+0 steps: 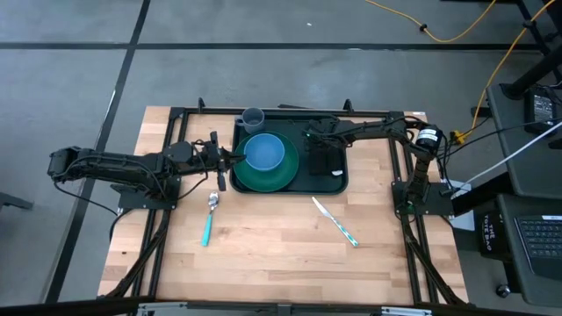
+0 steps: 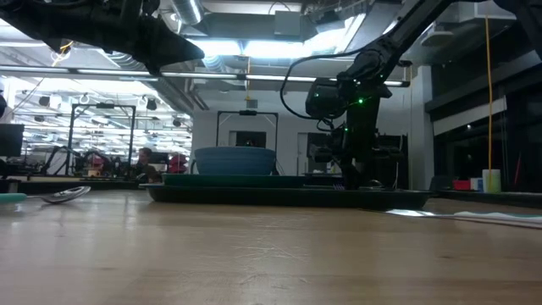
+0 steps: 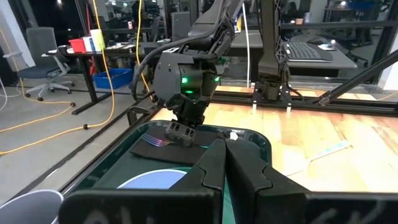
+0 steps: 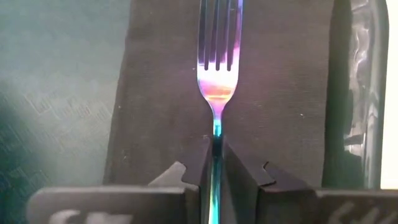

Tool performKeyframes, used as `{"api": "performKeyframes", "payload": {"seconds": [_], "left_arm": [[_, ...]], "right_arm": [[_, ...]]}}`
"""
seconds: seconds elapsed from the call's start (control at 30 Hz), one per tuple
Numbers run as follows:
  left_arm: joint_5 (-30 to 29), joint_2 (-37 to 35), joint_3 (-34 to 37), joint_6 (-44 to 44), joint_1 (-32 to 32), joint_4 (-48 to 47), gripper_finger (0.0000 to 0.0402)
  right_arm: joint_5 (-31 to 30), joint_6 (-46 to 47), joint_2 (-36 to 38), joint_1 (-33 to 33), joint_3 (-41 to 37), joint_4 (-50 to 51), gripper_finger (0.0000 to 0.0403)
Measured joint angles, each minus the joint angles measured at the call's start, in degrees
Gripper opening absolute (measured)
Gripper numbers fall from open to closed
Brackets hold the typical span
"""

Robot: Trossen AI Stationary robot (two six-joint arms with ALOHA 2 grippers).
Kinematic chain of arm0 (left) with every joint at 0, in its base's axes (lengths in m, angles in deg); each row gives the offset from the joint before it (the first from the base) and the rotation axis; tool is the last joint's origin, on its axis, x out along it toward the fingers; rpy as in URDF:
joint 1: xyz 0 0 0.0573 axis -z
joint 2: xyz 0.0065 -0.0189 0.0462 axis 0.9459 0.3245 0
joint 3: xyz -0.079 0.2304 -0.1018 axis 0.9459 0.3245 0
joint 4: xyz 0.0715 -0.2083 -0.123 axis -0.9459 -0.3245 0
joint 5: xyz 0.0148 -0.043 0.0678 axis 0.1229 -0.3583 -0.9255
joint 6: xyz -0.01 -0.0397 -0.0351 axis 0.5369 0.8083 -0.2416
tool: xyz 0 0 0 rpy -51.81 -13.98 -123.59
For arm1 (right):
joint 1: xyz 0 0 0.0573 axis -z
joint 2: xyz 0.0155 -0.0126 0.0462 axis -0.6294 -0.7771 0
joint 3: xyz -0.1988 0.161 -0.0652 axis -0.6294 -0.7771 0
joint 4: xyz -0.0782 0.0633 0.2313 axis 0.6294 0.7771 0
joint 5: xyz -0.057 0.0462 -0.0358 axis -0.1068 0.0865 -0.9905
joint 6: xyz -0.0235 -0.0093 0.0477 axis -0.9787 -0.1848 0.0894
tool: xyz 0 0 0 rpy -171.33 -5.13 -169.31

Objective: Set up tray
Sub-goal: Put the blue fork on the black table napkin, then put the light blue spoon on the black table napkin to the left of the blue fork

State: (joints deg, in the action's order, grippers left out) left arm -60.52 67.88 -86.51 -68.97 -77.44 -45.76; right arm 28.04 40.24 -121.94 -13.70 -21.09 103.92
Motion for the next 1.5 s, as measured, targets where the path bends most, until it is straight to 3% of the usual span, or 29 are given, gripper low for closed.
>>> {"api": "performKeyframes", "payload": {"seconds": [0.3,0.53,0.87,1.03,1.13,1.33,1.5], "left_arm": [[0.0,0.0,0.0,-0.02,0.0,-0.02,0.0004],[0.0,0.0,0.0,-0.02,0.0,-0.02,0.0007],[-0.25,0.0,0.0,-0.02,0.0,-0.18,0.0004],[0.98,0.02,0.0,1.58,0.0,-1.41,0.0007],[1.29,0.0,0.0,1.85,0.0,-1.43,0.0008],[0.87,-0.02,0.0,-2.04,0.0,0.16,0.0004],[3.21,0.0,0.0,-0.64,0.0,-0.32,0.0003]], "right_arm": [[0.0,-2.06,4.24,0.46,0.0,0.12,0.0053],[-0.02,-9.03,9.38,0.22,0.02,-0.24,0.0053],[-1.11,-24.11,22.15,-5.47,0.07,-0.71,0.001],[-6.37,-31.09,26.24,-11.22,-0.18,-1.23,0.0013],[-8.01,-34.88,27.03,-14.67,-5.32,-11.96,0.001],[1.14,-40.81,26.86,-16.91,-19.88,-41.82,0.0009],[0.04,-45.3,27.06,-18.59,-24.43,-45.72,0.0004]]}}
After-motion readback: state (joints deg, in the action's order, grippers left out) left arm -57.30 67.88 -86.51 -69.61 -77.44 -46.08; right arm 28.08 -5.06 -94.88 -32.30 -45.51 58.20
